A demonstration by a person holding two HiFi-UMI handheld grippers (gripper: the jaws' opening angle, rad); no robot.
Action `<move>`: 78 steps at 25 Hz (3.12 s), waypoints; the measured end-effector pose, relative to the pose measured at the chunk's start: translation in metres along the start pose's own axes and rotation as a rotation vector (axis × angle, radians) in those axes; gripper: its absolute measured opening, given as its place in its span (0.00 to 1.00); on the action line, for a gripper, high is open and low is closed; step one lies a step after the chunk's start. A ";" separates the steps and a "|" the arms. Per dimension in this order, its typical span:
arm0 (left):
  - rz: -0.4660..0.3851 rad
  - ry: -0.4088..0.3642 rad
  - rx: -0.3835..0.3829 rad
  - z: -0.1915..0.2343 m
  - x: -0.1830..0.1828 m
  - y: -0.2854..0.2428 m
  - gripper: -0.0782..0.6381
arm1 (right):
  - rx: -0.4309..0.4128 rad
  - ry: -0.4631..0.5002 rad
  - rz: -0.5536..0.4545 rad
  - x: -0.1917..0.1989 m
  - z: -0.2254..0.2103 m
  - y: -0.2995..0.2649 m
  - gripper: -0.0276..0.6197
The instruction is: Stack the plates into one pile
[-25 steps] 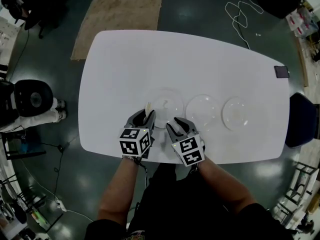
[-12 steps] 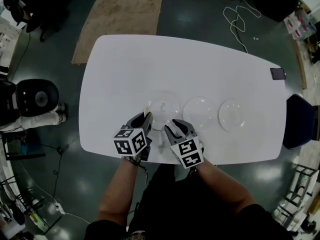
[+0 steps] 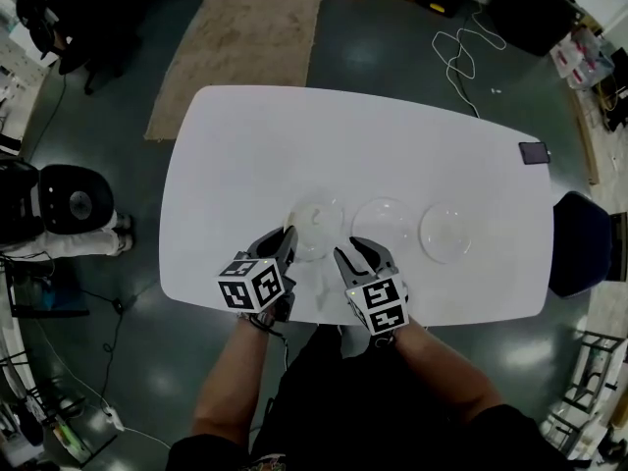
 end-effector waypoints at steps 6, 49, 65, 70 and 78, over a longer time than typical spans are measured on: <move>-0.026 0.012 0.047 -0.018 -0.001 0.011 0.15 | 0.067 -0.014 -0.027 0.003 -0.011 0.026 0.27; 0.178 0.258 0.109 -0.111 0.091 -0.095 0.15 | 0.291 -0.200 -0.021 0.099 -0.129 0.151 0.26; 0.227 -0.020 -0.081 -0.115 0.097 -0.107 0.23 | 0.297 -0.220 -0.014 0.106 -0.131 0.154 0.26; 0.236 -0.146 -0.161 -0.108 0.093 -0.114 0.25 | 0.303 -0.229 -0.011 0.109 -0.133 0.145 0.26; 0.214 -0.242 -0.211 -0.113 0.090 -0.106 0.30 | 0.304 -0.257 -0.014 0.110 -0.132 0.155 0.26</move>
Point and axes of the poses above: the fingertips, and each gripper's own axes: y backward along the fingers, z to its left, x out of its underside, the point moved 8 cm from there along y, backward along the fingers, and after that the axes turned 11 degrees about y, right-handed, at the moved point
